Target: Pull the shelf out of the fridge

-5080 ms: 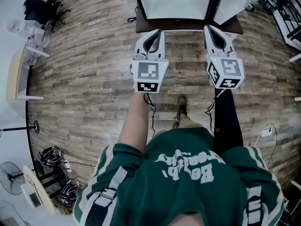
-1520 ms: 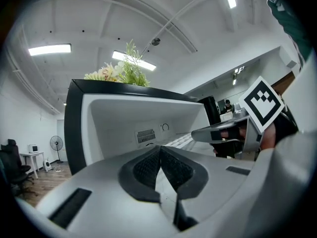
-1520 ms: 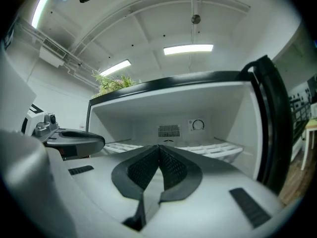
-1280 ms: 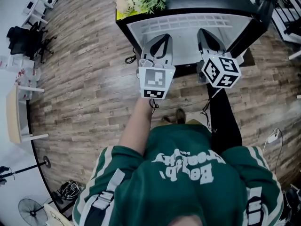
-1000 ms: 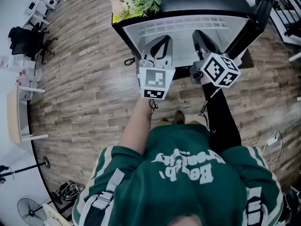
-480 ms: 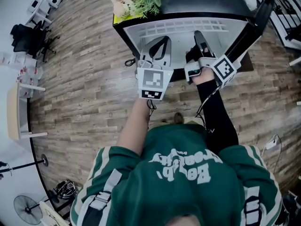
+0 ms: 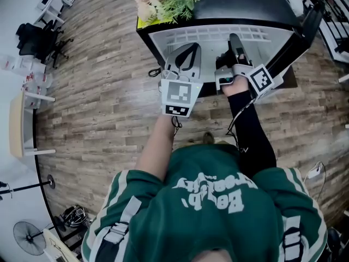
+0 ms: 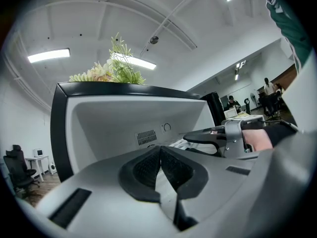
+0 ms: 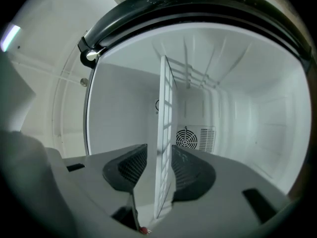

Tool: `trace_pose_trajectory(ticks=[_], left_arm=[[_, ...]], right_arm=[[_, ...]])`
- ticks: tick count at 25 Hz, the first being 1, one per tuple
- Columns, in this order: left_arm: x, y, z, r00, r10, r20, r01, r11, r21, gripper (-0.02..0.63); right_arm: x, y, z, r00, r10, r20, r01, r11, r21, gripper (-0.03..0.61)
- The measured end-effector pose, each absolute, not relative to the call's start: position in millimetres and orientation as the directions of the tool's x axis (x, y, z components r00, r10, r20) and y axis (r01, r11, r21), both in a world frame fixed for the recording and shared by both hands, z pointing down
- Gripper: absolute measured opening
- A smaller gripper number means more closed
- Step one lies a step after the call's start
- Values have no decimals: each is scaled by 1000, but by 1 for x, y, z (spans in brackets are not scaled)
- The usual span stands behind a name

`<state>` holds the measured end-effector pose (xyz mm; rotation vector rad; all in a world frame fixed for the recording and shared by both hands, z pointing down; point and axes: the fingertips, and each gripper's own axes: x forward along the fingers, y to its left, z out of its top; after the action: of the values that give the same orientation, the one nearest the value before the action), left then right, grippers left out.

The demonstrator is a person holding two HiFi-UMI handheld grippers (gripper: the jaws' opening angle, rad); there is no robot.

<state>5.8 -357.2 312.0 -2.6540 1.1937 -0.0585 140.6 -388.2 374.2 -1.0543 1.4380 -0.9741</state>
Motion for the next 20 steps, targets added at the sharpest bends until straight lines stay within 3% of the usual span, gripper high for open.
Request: trace_pose_trajectory(ticks=[20], left_arm=[[-1, -375, 319, 637, -770, -46, -757, -613, -228, 17]], right_arm=[[146, -433, 370, -10, -976, -218, -102, 217, -971, 97]])
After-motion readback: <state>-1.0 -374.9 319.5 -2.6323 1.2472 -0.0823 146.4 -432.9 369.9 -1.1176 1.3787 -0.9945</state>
